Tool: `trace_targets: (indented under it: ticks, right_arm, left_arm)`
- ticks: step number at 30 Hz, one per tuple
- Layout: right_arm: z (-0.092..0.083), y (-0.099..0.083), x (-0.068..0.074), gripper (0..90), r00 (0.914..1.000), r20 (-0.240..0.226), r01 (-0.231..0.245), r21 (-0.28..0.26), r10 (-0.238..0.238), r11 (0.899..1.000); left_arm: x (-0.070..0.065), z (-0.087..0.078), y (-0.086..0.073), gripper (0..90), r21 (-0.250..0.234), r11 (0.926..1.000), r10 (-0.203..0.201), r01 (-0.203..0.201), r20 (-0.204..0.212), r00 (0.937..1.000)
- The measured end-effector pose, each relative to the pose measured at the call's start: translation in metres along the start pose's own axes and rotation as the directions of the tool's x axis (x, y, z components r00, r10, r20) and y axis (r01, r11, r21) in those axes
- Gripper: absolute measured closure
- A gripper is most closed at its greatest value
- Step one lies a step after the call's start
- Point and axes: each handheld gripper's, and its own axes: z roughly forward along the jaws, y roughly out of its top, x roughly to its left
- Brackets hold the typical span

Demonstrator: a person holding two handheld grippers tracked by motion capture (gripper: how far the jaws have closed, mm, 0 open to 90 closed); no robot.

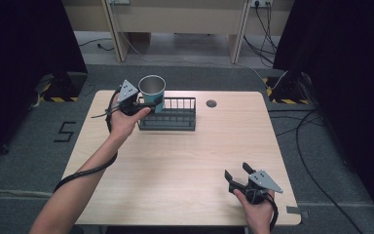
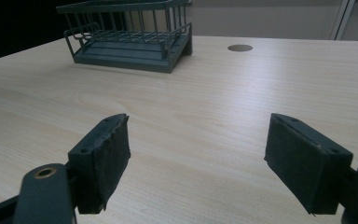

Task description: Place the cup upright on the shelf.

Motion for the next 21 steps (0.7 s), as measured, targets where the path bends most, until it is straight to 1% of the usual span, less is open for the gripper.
trace_targets:
  ticks: [3,11,21]
  right_arm:
    - [0.0,0.0,0.0,22.6,1.0,0.0,-0.001,0.001,0.001,1.0]
    - [0.0,0.0,0.0,22.7,1.0,-0.003,-0.003,0.002,0.003,1.0]
    - [0.0,-0.001,0.0,22.7,1.0,-0.004,0.0,0.001,0.0,1.0]
  left_arm:
    - [0.0,0.003,-0.001,15.2,0.004,1.0,0.003,-0.003,-0.002,1.0]
    - [0.002,0.01,-0.003,15.2,0.014,0.9999,-0.006,0.006,-0.013,0.9999]
    - [0.005,0.023,-0.011,15.2,0.034,0.999,-0.029,0.03,-0.034,0.999]
